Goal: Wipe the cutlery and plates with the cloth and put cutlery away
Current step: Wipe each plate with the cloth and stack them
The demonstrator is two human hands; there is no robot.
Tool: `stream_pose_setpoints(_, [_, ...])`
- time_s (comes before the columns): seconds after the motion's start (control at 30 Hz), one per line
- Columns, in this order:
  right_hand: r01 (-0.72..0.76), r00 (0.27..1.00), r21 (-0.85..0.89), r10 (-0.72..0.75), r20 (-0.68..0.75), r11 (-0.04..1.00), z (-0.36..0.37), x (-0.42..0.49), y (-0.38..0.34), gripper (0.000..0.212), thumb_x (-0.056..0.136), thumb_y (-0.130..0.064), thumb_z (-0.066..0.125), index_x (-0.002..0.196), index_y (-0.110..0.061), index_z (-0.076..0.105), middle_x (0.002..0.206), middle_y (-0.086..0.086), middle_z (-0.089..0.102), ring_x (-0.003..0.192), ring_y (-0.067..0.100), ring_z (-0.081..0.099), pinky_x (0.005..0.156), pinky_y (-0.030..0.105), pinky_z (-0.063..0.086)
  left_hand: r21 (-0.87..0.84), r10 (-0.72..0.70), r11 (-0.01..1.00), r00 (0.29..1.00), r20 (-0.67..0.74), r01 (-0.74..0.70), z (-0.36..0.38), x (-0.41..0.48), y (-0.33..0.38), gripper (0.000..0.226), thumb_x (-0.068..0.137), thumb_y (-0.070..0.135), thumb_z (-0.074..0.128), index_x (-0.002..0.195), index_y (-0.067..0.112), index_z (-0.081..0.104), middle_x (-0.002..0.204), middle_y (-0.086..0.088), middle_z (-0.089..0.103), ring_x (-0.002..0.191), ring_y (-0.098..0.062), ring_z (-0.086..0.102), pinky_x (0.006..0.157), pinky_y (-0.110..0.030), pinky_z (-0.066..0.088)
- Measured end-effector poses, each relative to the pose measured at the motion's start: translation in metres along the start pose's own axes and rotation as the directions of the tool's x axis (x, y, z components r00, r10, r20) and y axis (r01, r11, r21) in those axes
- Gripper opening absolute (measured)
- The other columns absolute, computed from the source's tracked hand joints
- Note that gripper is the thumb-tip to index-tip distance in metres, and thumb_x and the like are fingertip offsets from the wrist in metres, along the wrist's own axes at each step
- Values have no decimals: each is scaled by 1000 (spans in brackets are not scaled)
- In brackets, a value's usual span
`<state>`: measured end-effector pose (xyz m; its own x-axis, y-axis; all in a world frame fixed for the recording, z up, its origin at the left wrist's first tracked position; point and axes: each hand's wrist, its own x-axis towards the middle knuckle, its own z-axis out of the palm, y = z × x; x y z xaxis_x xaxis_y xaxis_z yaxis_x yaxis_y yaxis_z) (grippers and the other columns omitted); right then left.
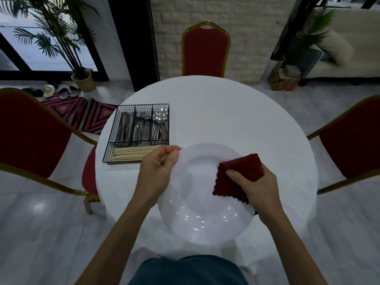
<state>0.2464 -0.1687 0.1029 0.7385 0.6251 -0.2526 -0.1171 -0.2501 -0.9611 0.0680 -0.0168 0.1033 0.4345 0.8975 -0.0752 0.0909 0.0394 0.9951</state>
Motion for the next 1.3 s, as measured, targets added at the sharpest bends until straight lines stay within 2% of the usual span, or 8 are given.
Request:
stream_pose_setpoints(0.17, [83,975,-167,-45,217,982,-7,12,-10,25,75,-13,90,95,-15,75,84,2,80,78,23,78,66,34,63,381,145,892,952,270,-244,0,12,-1,10,97,32,63,95,23,68,75,14,71,68,-1,63,65,-18,48])
stream_pose_setpoints(0.3, [249,943,-479,-97,319,842,0,20,-22,39,63,-39,96,88,-29,67,79,-12,73,71,3,69,62,22,54,425,226,772,829,512,-472,30,12,16,17,98,30,61,90,22,73,78,16,71,77,-1,66,70,-19,47])
stream_pose_setpoints(0.47, [182,979,-312,-142,146,933,-4,19,-20,46,61,-40,97,95,-29,69,87,-12,76,81,7,74,70,31,61,344,350,827,887,303,-444,20,21,17,16,97,22,65,93,15,78,83,10,75,81,-5,70,74,-23,53])
stream_pose_setpoints(0.67, [60,993,-161,-75,-91,985,4,5,13,39,76,-41,87,107,-28,67,97,-11,75,88,4,73,76,29,61,14,31,999,968,-250,-29,9,15,-1,17,99,29,62,86,27,74,77,11,73,73,-10,65,73,-35,56])
stream_pose_setpoints(0.83, [92,993,-300,-66,95,950,-15,12,3,34,79,-37,87,106,-31,67,95,-13,76,86,3,73,76,28,61,173,-39,983,990,-132,62,15,-6,-22,17,99,37,57,87,30,67,79,14,69,73,-10,63,71,-35,53])
stream_pose_setpoints(1.07, [287,924,-601,-51,378,746,-10,11,-22,35,78,-42,85,97,-27,60,86,-11,69,78,-2,64,61,17,52,333,278,857,897,344,-394,25,-4,2,20,97,29,63,88,17,75,82,13,73,84,-8,68,76,-27,52])
stream_pose_setpoints(1.2, [213,954,-338,-121,273,917,-6,3,-26,39,76,-31,89,102,-20,63,89,-4,75,78,10,73,65,30,59,293,313,883,926,210,-365,17,1,4,16,96,25,65,85,20,76,81,14,73,77,-2,67,68,-18,51])
stream_pose_setpoints(1.3, [164,979,-61,-155,131,985,2,-7,-23,36,82,-18,86,106,-17,60,89,-4,77,78,14,76,57,25,56,72,124,991,987,-101,-117,3,7,6,18,97,25,64,82,27,73,71,19,72,65,3,63,63,-19,54])
